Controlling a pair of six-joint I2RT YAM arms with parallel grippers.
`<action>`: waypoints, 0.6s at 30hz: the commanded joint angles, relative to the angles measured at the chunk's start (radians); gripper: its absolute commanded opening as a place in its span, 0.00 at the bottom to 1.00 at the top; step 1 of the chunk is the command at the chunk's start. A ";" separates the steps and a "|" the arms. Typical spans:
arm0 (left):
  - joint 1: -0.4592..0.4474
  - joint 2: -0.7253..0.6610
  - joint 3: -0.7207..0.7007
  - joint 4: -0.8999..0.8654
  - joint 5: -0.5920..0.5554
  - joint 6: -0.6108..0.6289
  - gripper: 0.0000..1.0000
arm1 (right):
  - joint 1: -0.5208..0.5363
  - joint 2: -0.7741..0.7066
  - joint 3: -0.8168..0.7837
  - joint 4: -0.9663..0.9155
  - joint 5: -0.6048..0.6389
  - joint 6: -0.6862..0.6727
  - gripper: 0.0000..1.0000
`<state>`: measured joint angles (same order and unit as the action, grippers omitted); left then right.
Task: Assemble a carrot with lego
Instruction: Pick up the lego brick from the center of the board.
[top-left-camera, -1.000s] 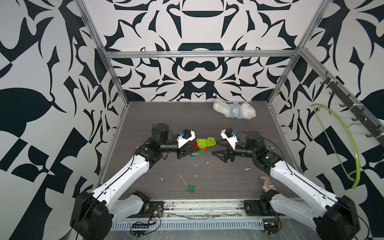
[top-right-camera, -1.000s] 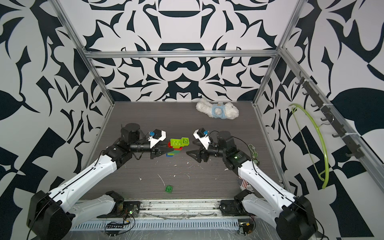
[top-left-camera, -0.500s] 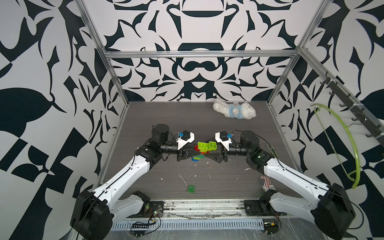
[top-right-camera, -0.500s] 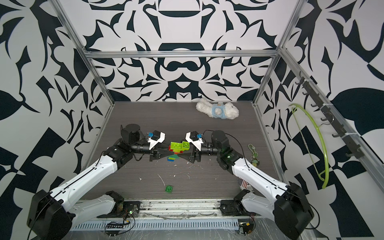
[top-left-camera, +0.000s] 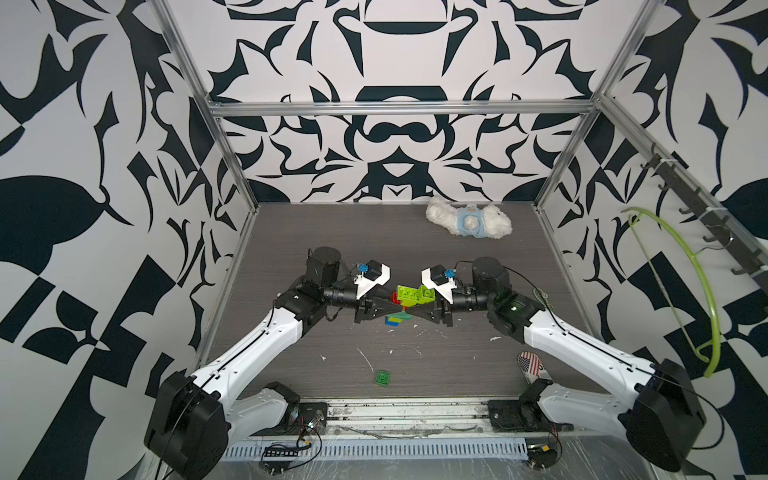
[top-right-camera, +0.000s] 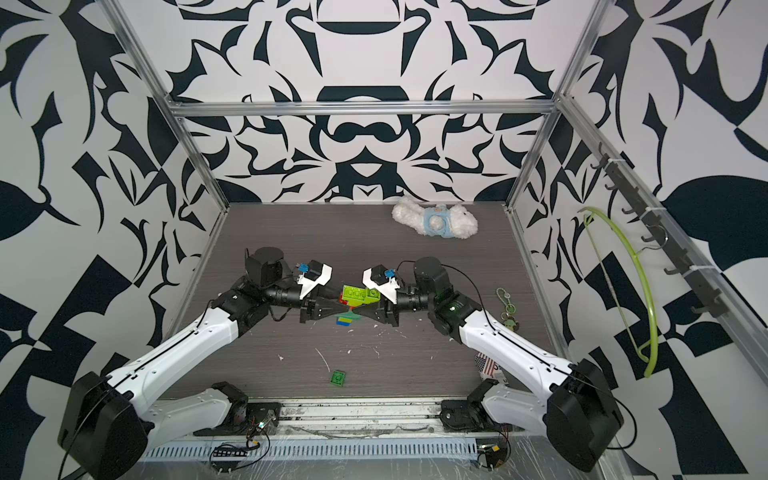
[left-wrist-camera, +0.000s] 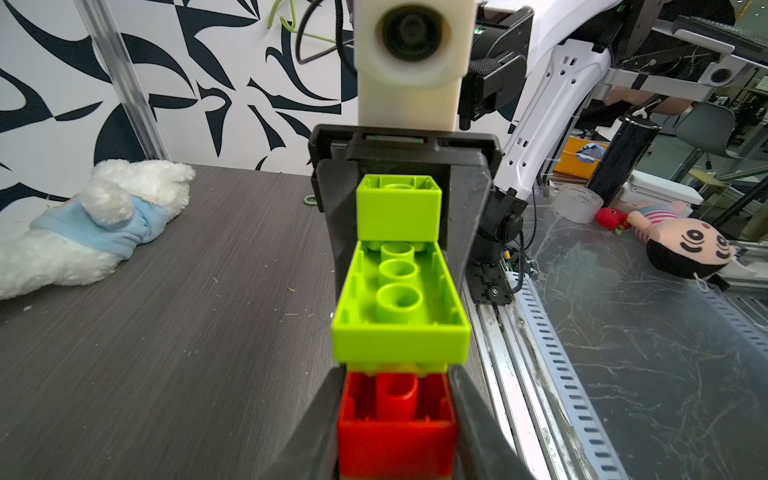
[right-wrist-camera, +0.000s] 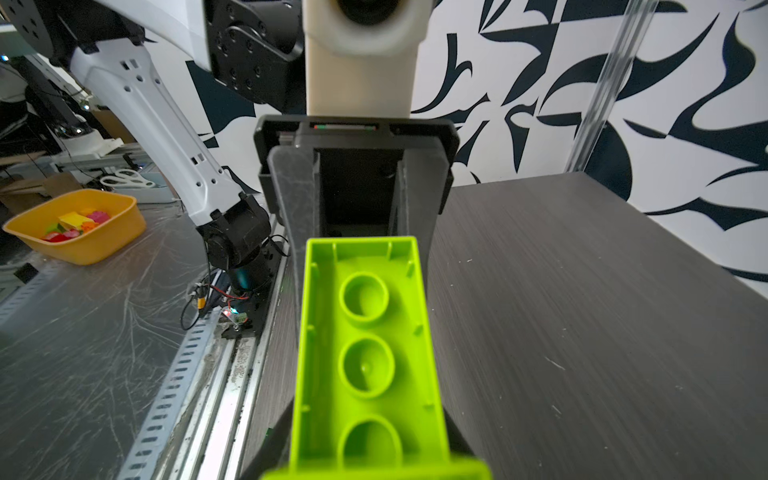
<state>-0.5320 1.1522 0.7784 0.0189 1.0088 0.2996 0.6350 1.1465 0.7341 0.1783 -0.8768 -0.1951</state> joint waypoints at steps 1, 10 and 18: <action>0.004 0.013 -0.004 0.019 0.022 -0.011 0.06 | 0.009 -0.008 0.041 -0.024 -0.008 -0.038 0.32; 0.005 0.022 0.001 -0.011 0.011 -0.015 0.46 | 0.010 -0.013 0.057 -0.126 0.013 -0.109 0.23; 0.084 -0.028 0.067 -0.155 -0.121 -0.054 0.66 | 0.011 0.069 0.059 -0.205 0.122 -0.186 0.23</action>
<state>-0.4820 1.1656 0.7937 -0.0753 0.9409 0.2813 0.6392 1.1847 0.7658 -0.0006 -0.8040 -0.3370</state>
